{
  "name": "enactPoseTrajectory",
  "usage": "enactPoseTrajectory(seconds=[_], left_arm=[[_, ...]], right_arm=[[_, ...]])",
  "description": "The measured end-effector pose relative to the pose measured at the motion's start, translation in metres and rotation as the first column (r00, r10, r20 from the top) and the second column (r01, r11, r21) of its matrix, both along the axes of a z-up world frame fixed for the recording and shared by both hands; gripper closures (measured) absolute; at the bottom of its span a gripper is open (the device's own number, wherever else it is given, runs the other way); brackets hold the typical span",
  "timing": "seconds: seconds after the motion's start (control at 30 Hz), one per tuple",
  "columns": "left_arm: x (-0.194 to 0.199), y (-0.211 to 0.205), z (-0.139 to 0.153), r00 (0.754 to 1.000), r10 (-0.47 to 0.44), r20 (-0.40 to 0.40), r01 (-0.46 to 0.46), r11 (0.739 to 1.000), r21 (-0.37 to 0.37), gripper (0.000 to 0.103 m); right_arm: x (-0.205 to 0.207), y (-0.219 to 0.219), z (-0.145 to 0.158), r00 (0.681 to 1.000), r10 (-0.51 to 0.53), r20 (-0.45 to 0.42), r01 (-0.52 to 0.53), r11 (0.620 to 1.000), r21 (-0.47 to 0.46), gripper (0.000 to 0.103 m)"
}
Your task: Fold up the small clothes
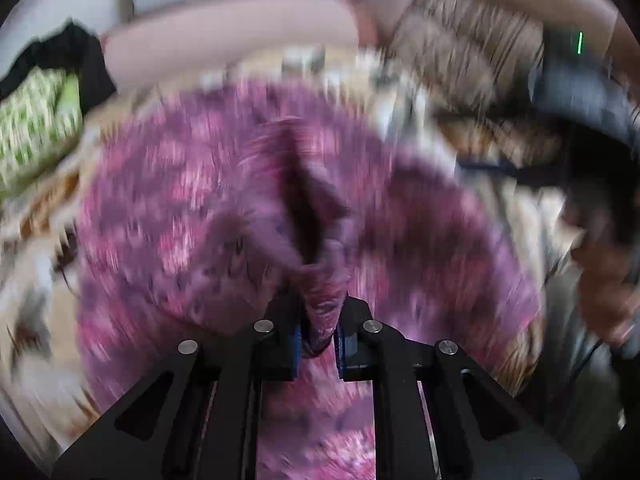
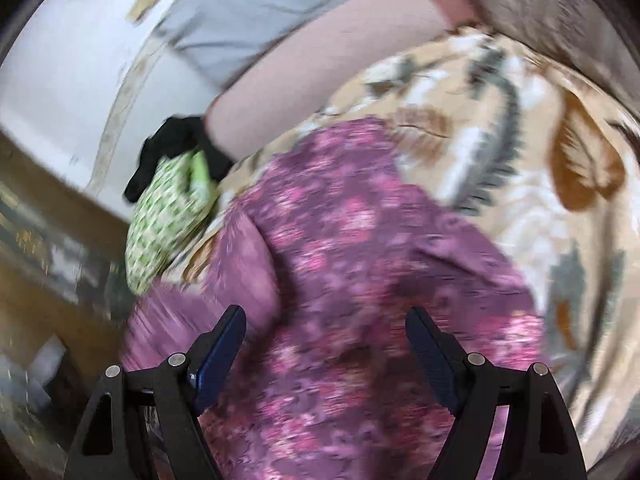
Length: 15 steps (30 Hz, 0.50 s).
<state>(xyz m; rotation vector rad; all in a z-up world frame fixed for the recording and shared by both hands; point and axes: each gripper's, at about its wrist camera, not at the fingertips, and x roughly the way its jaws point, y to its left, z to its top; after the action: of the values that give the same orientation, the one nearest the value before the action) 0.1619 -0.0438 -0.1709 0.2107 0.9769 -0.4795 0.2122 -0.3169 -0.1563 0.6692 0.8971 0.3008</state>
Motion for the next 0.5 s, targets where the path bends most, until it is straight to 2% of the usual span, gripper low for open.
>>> enactPoseTrajectory(seconds=[0.07,0.1,0.13,0.2,0.3,0.37,0.4,0.5], left_arm=[[-0.019,-0.001,-0.010,1.000,0.000,-0.010,0.000,0.999,0.033,0.090],[-0.026,0.001,-0.009,1.000,0.000,-0.003,0.000,1.000,0.031,0.084],[-0.034,0.006,-0.007,1.000,0.001,-0.016,-0.001,1.000,0.007,0.078],[-0.039,0.017,-0.007,0.998,0.014,-0.060,-0.017,0.999,-0.048,0.074],[-0.050,0.023,0.000,0.997,0.034,-0.064,-0.039,0.996,-0.076,0.074],[-0.050,0.030,0.003,0.996,0.070,-0.052,-0.074,0.995,-0.068,0.069],[-0.047,0.036,0.003,0.993,0.099,-0.058,-0.103,0.992,-0.069,0.062],[-0.034,0.056,0.000,0.978,0.183,-0.103,-0.194,0.974,-0.114,0.061]], right_arm=[[0.002,-0.002,-0.008,0.999,0.035,-0.010,-0.034,0.998,0.050,0.023],[0.003,0.002,-0.010,0.999,0.050,-0.012,-0.049,0.997,0.053,0.023],[0.004,0.008,-0.012,0.997,0.075,-0.014,-0.074,0.996,0.056,0.023],[0.011,0.023,-0.018,0.991,0.133,-0.022,-0.131,0.989,0.068,0.023],[0.019,0.049,-0.030,0.974,0.220,-0.060,-0.213,0.972,0.103,0.023],[0.019,0.063,-0.042,0.963,0.244,-0.112,-0.235,0.968,0.085,0.023],[0.017,0.066,-0.047,0.961,0.243,-0.132,-0.235,0.969,0.070,0.023],[-0.002,0.073,-0.061,0.953,0.250,-0.169,-0.244,0.968,0.056,0.024]])
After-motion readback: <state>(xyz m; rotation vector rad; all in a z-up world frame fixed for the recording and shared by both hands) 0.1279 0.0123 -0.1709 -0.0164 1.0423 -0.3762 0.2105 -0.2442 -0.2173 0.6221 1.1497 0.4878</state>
